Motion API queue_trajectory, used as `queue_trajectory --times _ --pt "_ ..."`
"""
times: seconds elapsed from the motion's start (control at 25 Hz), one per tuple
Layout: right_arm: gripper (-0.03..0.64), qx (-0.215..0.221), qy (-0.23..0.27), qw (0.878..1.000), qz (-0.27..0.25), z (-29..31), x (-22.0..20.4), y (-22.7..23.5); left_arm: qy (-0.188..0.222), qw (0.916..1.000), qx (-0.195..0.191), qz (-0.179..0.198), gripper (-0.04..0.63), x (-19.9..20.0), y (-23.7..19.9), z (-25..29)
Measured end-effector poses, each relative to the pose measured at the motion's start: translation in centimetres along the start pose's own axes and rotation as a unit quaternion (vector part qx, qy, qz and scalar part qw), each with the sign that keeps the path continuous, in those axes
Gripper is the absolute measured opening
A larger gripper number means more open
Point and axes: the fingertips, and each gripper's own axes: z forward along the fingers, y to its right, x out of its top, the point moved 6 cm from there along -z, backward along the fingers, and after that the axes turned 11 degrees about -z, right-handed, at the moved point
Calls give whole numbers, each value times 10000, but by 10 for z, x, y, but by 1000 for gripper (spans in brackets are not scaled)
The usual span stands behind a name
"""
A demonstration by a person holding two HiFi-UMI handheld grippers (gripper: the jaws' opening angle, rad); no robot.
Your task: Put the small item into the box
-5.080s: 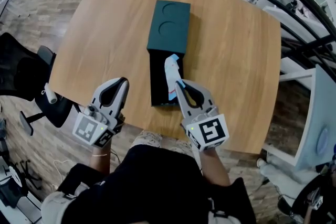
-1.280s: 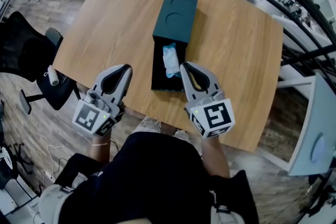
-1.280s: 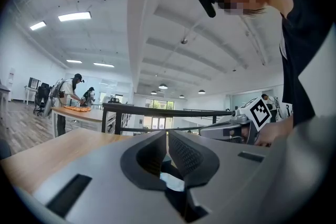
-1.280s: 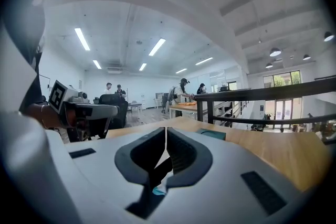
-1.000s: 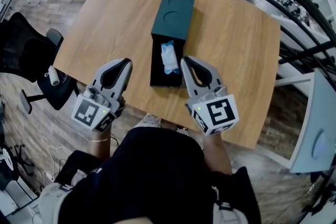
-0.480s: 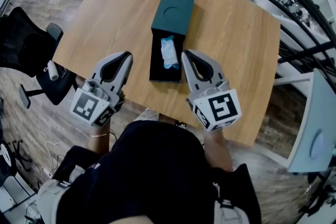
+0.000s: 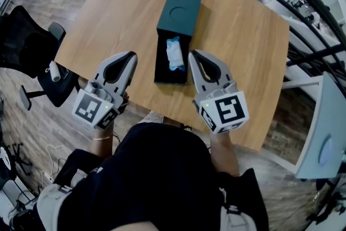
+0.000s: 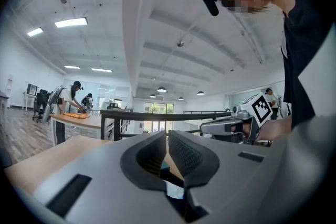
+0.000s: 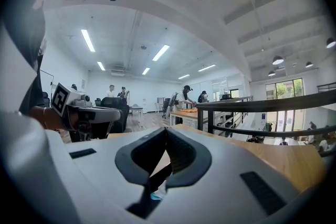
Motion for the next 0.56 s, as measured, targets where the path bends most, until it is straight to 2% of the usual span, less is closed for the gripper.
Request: queue_trajectory --times 0.56 --pt "20 -26 -23 10000 -37 5 3 1 73 10000 11 15 22 5 -5 0"
